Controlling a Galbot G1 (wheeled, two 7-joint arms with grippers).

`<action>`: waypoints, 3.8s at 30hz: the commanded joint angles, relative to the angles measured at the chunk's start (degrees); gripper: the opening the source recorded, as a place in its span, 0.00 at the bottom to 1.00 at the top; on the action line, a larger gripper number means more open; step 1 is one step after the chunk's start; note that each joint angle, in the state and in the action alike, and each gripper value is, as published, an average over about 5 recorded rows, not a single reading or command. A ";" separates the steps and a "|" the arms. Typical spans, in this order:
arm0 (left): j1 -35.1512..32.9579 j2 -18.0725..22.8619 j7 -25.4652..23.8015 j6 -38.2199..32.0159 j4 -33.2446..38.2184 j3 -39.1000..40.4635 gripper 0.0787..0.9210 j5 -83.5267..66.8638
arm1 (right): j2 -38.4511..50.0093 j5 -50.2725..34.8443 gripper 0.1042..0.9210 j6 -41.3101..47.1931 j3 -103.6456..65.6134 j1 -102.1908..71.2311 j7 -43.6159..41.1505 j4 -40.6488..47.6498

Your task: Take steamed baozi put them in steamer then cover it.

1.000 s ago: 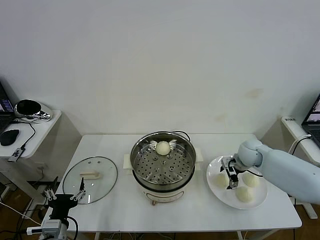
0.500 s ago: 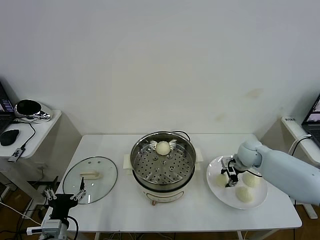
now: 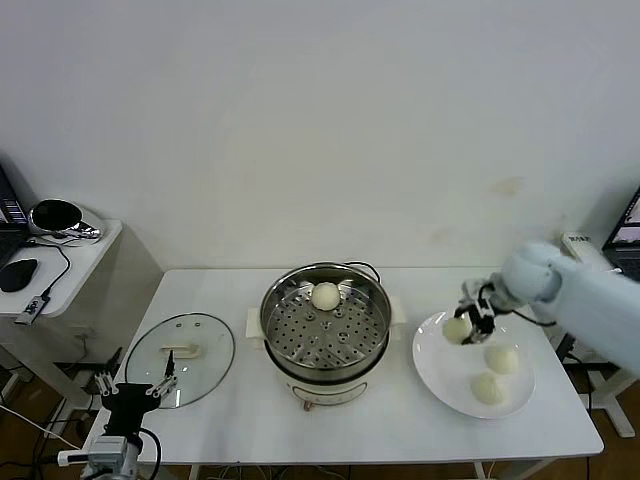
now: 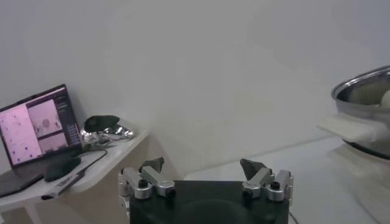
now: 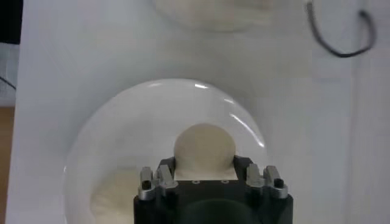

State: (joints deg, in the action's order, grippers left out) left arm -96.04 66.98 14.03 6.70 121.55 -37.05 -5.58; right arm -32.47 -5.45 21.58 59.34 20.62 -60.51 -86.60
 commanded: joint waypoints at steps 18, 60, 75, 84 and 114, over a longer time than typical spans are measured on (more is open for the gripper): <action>1.02 -1.00 -0.24 -0.74 -2.90 -1.12 0.88 -1.06 | -34.14 -35.91 0.63 20.11 16.87 21.09 16.46 -0.05; 1.35 -0.87 -0.42 -1.86 -3.67 -2.16 0.88 -1.99 | -36.77 -28.25 0.88 20.00 15.11 16.34 9.61 7.10; 0.51 -1.05 -0.50 -1.77 -2.12 -1.78 0.88 -1.24 | 3.28 -7.79 0.88 4.34 18.38 22.04 -9.46 -11.87; 0.16 -1.23 -0.51 -1.74 -2.42 -1.19 0.88 -0.20 | 17.80 6.79 0.88 -4.54 10.23 6.04 -11.02 -12.05; -1.87 -0.11 -0.22 -1.75 -1.81 -2.95 0.88 0.75 | 7.10 17.54 0.88 -7.93 -26.63 -39.85 -3.28 1.80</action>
State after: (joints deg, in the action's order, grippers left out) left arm -97.87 66.87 13.79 4.95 119.75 -39.90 -4.88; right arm -24.00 10.25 14.63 37.56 -12.94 -64.76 -86.79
